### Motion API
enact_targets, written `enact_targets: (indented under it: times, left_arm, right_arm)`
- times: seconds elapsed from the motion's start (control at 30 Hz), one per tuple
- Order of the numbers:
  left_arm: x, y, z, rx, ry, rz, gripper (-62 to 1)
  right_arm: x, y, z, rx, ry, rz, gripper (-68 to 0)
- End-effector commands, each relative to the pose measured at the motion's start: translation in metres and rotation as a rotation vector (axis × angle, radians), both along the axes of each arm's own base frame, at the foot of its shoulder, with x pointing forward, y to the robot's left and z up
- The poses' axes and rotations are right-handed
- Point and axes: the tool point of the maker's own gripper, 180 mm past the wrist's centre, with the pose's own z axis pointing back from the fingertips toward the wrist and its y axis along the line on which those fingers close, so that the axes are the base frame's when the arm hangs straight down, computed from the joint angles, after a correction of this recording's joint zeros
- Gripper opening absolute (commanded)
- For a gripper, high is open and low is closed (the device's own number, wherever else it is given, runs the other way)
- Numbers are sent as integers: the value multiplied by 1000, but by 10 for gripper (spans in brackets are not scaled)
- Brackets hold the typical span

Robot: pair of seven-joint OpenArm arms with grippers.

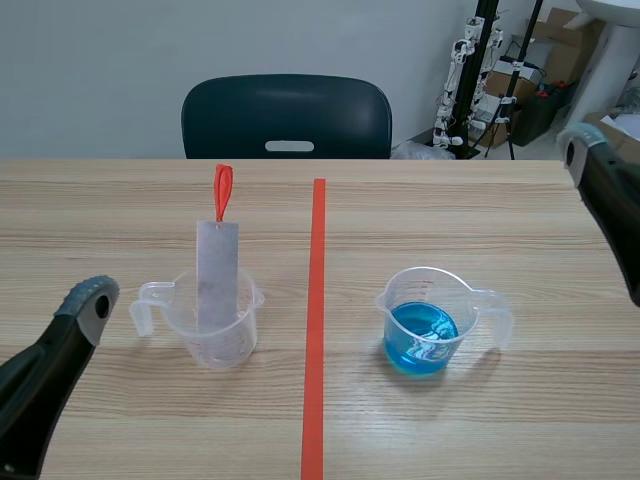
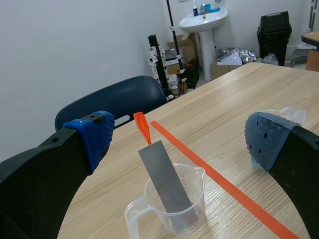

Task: Do the redox reaction experiment. return to the home posture

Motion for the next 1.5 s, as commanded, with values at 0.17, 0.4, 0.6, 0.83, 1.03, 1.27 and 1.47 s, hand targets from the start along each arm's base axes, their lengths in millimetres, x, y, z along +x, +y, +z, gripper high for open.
enact_targets:
  times: [0.17,0.4,0.6,0.83,1.03,1.27,1.47]
  left_arm:
    - [-6,-3,2,4,10,-33,-58]
    - [-10,-4,-2,13,32,-43,-58]
    - [-10,-3,-2,6,35,-29,-58]
    - [-11,2,1,6,11,8,-58]
    - [-20,1,5,-20,2,-1,-58]
    - [-22,1,7,-26,-6,0,-58]
    - [-22,1,7,-27,-7,0,-58]
  right_arm:
    - [-5,3,2,12,3,10,4]
    - [-18,0,-7,44,40,-8,4]
    - [-28,-1,-23,42,119,-18,4]
    - [-41,1,-41,13,202,-9,4]
    - [-47,7,-47,19,241,30,4]
    - [-52,19,-49,13,266,116,4]
    - [-52,26,-45,-12,250,181,4]
